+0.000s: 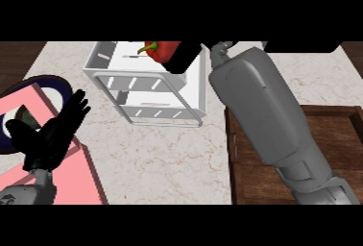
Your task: Pick the bell pepper from the tray and place it in the tiered basket
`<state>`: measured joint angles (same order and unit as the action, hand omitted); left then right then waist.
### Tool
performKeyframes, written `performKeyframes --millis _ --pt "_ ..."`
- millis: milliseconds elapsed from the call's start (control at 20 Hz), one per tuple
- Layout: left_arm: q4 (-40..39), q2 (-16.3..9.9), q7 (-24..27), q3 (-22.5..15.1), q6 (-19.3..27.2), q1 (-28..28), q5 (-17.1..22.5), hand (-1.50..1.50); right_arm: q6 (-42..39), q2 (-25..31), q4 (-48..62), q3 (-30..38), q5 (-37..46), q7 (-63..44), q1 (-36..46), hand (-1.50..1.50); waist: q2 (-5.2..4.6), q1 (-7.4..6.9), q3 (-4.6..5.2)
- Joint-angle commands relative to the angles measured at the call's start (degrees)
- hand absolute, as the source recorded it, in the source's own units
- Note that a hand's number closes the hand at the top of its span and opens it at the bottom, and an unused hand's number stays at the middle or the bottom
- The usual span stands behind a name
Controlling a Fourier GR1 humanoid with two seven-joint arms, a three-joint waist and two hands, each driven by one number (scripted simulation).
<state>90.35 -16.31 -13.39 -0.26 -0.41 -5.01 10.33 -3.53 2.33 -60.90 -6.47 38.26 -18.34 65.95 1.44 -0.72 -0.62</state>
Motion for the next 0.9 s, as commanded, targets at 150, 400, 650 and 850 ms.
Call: performKeyframes --millis 150,400,650,850 --pt "-0.8 0.5 1.0 -0.4 -0.1 0.0 -1.5 0.00 11.6 -2.2 11.1 -6.6 1.5 1.1 0.8 1.50 -1.91 -1.59 0.68" --pt "-1.1 0.4 -0.5 0.7 -1.0 -2.3 -0.2 0.00 23.2 -2.3 18.9 -3.4 -4.5 6.1 4.9 1.50 -2.06 -1.81 0.66" --pt "2.1 0.5 -1.3 0.7 -1.7 0.8 -0.1 0.00 24.9 -2.3 25.0 -8.4 -8.8 8.5 8.0 -1.50 -1.77 -1.66 0.65" --pt "1.0 -0.1 -0.9 1.1 -3.1 -0.4 0.0 0.00 29.9 -2.3 29.4 -10.2 -13.8 10.9 9.6 -1.50 -2.08 -2.63 0.67"
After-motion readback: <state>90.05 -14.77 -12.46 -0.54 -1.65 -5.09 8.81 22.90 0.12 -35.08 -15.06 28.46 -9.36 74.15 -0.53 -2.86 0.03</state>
